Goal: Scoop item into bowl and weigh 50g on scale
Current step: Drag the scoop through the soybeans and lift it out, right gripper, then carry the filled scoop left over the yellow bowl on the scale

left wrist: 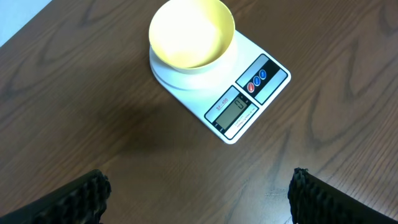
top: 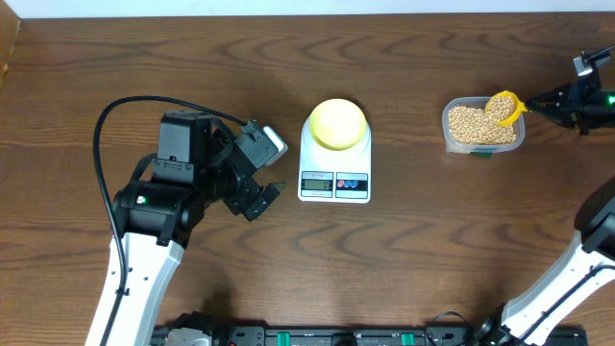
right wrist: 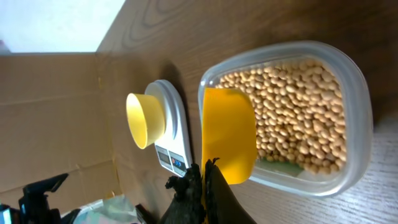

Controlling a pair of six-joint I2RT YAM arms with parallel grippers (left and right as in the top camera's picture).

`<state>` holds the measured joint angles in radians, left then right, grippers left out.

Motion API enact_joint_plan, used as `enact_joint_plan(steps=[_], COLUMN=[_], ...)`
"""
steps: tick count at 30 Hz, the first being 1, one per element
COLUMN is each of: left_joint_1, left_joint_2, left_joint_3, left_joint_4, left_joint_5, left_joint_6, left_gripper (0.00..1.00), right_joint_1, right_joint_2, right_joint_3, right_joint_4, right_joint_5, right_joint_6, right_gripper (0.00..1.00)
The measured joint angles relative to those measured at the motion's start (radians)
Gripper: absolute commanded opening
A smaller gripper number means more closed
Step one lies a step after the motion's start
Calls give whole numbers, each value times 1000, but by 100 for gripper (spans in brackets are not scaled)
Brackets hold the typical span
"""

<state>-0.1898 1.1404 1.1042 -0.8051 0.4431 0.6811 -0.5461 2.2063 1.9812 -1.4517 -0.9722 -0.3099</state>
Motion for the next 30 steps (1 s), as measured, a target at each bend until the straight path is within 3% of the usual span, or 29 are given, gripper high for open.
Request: enact_joint_plan(steps=[11,30], left_joint_1=[0,0], left_joint_2=[0,0], left_joint_3=[0,0], left_joint_4=[0,0], left_joint_5=[0,0], left_joint_6=[0,0], left_gripper=[94,94], right_joint_1=[35,303], right_joint_2=[0,0], right_joint_3=[0,0], right_joint_4=[0,45], right_joint_5=[-106,-222], right_joint_6=[-41,-42], right_gripper=[1,1])
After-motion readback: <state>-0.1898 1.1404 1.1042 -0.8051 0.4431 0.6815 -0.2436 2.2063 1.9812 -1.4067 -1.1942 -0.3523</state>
